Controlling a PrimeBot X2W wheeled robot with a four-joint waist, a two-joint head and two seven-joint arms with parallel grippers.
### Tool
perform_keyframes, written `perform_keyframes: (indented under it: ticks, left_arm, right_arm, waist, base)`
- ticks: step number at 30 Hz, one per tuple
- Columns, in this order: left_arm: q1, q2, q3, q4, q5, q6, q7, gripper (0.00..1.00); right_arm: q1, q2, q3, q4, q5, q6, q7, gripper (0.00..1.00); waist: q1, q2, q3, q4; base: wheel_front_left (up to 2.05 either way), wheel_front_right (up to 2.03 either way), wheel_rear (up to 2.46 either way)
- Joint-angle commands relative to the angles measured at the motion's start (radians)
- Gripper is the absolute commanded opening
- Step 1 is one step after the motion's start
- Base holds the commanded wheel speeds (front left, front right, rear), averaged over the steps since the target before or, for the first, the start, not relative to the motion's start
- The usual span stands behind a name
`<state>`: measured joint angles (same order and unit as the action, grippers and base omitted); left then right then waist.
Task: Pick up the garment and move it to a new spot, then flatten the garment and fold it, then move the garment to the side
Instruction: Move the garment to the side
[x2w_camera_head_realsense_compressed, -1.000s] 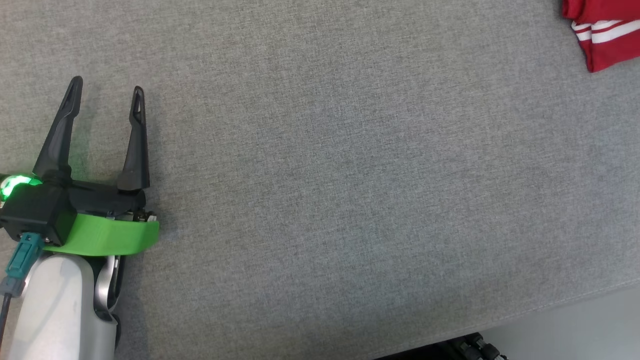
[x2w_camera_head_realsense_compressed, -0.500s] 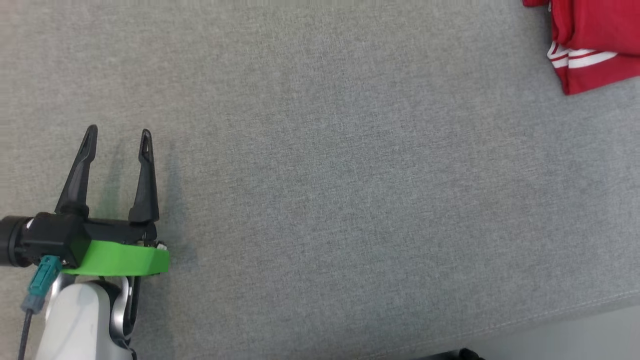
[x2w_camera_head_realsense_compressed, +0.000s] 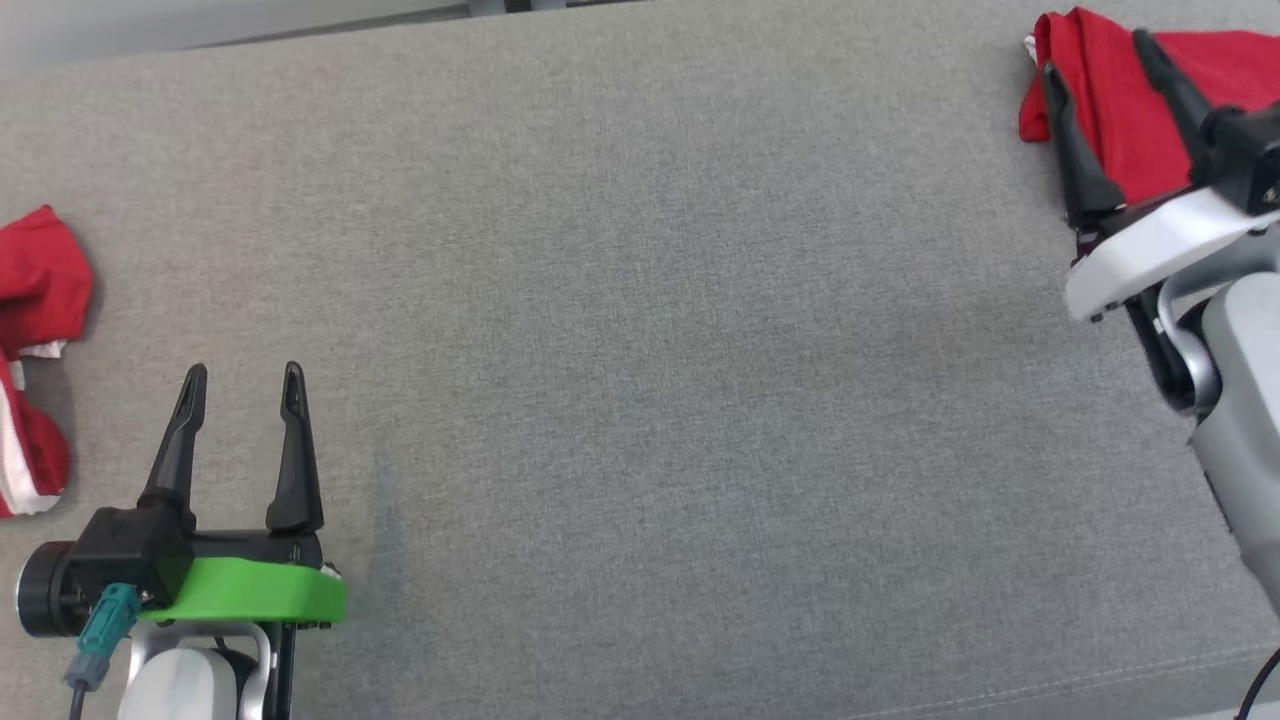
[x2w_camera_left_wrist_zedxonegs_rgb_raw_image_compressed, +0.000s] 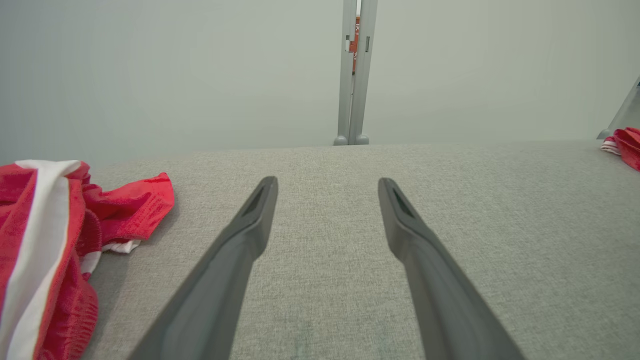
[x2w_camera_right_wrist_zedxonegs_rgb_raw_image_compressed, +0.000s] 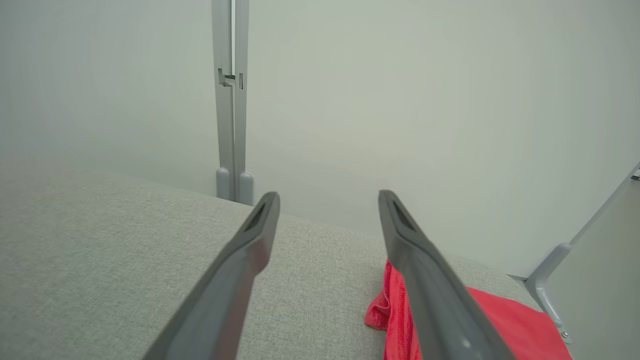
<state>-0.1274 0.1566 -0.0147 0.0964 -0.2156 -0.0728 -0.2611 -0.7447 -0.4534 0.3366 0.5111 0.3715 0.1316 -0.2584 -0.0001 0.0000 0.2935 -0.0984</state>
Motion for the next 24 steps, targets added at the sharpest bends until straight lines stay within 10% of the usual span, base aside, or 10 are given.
perform_keyframes:
  ticks: [1, 24]
  left_arm:
    - [0.018, -0.006, 0.004, 0.003, -0.006, 0.001, -0.005, 1.00]
    - [0.092, -0.062, 0.048, 0.080, 0.007, -0.030, -0.004, 1.00]
  right_arm:
    - [0.047, 0.013, -0.014, -0.021, -0.010, -0.002, -0.006, 1.00]
    - [0.627, 0.274, -0.212, -0.351, -0.092, -0.002, -0.007, 1.00]
  waist:
    - [0.0001, 0.0000, -0.068, 0.043]
    - [0.0001, 0.0000, -0.213, 0.075]
  base:
    - [0.00, 0.00, 0.00]
    - [0.00, 0.00, 0.00]
